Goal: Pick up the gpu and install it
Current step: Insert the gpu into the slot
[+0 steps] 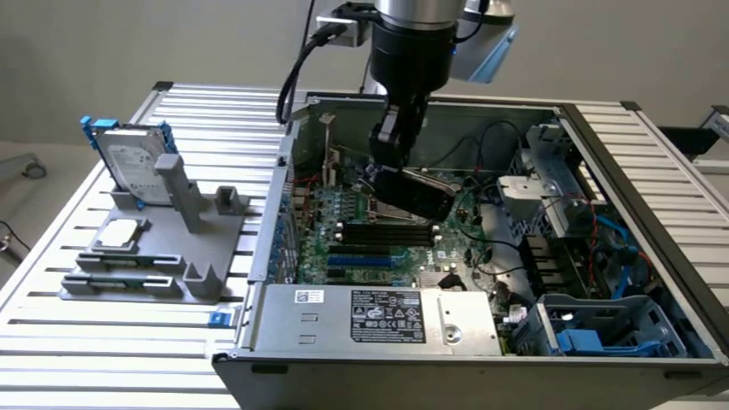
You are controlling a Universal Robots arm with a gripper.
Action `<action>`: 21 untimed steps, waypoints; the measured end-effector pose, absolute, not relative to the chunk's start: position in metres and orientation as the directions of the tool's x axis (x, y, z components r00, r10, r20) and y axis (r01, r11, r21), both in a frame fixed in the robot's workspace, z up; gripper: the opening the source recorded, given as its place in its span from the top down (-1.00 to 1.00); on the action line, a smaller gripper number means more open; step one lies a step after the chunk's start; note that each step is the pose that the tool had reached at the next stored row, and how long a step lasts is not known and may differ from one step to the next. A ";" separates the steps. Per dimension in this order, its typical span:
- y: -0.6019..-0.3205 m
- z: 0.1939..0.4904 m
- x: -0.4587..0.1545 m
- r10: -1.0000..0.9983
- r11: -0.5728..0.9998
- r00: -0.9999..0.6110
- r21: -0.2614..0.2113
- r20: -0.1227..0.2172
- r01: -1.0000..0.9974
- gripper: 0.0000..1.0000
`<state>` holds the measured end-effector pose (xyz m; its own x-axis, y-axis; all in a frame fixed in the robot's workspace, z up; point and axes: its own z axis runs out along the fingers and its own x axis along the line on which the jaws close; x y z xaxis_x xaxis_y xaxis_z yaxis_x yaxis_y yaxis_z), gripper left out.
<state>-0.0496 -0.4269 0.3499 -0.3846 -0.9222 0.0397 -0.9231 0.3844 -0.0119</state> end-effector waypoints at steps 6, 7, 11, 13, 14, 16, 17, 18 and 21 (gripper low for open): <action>-0.427 0.346 -0.050 -0.959 0.282 -0.282 -0.012 0.040 -0.959 0.48; -0.427 0.346 -0.050 -0.964 0.264 -0.265 -0.012 0.040 -0.964 0.48; -0.427 0.344 -0.050 -0.980 0.194 -0.194 -0.012 0.038 -0.981 0.48; -0.427 0.342 -0.050 -0.987 0.159 -0.159 -0.011 0.033 -0.987 0.48; -0.427 0.342 -0.050 -0.989 0.142 -0.142 -0.010 0.029 -0.990 0.48; -0.427 0.341 -0.050 -0.994 0.109 -0.109 -0.009 0.020 -0.994 0.48; -0.427 0.340 -0.050 -0.995 0.097 -0.097 -0.009 0.015 -0.995 0.48; -0.427 0.339 -0.051 -0.996 0.089 -0.089 -0.008 0.009 -0.996 0.48; -0.428 0.338 -0.054 -0.998 0.069 -0.069 -0.009 0.004 -0.998 0.48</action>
<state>-0.0540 -0.4284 0.3376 -0.0687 -0.9976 0.0038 -0.9976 0.0687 -0.0091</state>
